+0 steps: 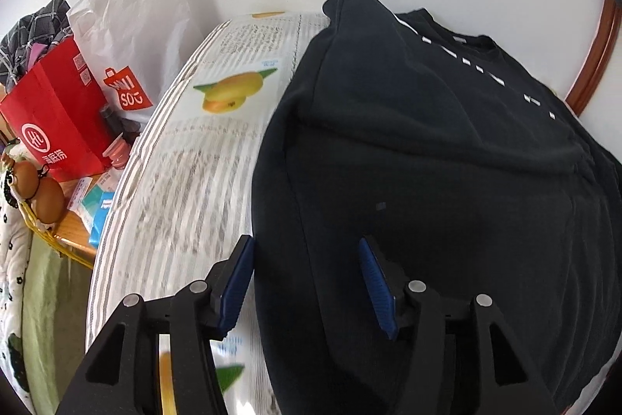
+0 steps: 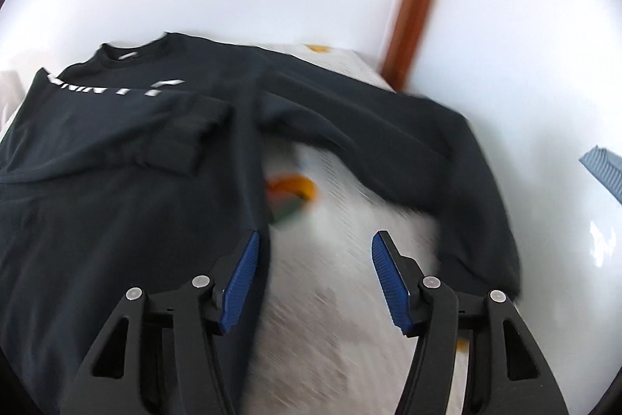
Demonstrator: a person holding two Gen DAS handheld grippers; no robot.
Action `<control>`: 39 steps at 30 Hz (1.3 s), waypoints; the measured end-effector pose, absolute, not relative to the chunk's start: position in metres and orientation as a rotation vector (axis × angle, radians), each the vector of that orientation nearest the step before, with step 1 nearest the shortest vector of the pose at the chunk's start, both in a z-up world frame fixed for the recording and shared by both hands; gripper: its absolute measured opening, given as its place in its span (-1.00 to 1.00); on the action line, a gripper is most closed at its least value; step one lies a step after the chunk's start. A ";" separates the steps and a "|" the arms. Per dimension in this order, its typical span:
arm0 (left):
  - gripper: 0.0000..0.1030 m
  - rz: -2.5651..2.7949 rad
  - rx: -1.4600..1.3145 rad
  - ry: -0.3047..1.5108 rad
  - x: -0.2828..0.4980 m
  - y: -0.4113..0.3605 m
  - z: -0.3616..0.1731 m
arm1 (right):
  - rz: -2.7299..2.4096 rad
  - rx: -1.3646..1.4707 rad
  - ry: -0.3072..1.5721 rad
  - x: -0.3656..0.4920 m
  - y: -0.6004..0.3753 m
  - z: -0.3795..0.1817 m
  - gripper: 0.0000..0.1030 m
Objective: Fold small clothes
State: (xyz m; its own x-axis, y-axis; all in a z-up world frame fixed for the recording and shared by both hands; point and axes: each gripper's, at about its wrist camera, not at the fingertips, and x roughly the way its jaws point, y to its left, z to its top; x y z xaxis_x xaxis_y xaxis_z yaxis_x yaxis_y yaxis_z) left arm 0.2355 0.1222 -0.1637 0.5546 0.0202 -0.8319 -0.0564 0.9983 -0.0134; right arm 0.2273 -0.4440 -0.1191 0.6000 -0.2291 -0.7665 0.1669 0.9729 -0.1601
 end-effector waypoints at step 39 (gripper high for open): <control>0.36 0.079 -0.028 0.919 0.168 0.120 -0.163 | -0.372 -0.043 0.777 0.197 -0.464 -0.046 -0.81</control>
